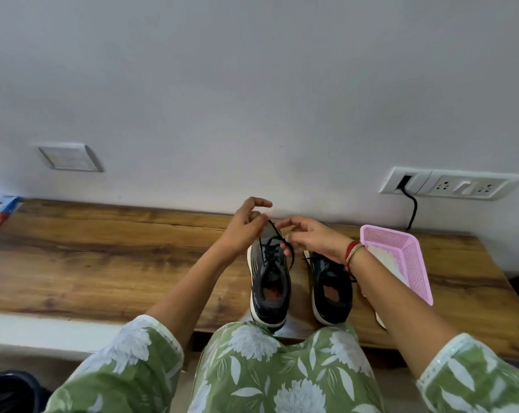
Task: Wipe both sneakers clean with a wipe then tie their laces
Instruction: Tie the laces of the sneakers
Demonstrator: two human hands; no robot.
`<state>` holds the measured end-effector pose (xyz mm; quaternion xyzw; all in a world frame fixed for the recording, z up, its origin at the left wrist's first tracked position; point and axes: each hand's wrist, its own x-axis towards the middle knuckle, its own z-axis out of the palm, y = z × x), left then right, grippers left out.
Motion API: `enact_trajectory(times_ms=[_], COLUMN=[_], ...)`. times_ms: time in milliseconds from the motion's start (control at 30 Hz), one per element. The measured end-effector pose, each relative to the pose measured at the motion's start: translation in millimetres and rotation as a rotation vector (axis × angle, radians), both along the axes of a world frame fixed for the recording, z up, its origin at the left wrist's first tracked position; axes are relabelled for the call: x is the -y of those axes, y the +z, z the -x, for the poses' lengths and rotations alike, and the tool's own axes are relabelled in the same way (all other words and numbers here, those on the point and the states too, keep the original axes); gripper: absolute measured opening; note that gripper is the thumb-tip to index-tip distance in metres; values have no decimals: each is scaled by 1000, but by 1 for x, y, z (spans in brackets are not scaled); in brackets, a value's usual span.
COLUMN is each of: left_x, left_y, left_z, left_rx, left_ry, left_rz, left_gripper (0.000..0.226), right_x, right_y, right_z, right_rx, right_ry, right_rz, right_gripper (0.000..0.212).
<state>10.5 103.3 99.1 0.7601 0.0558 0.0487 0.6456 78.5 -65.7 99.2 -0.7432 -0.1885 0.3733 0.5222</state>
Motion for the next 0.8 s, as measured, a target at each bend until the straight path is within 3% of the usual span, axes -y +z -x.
enact_trajectory(times_ms=[133,433,667,800], left_x=[-4,5,3,-3], left_y=[26,69,91,95], left_z=[1,5,6,8], left_rx=[60,171,201,201], left_ry=[32,14,85,140], left_rz=[-34,-92,130,178], left_gripper=[22,22,20,22], right_x=[9,5,13,18], right_y=[14,63,79,74], right_z=[7,13,12,13], right_rx=[88,214,-17,86], right_ry=[79,-138,-244,-436], right_rz=[34,-256,-384,-340], right_gripper=[22,21,14,5])
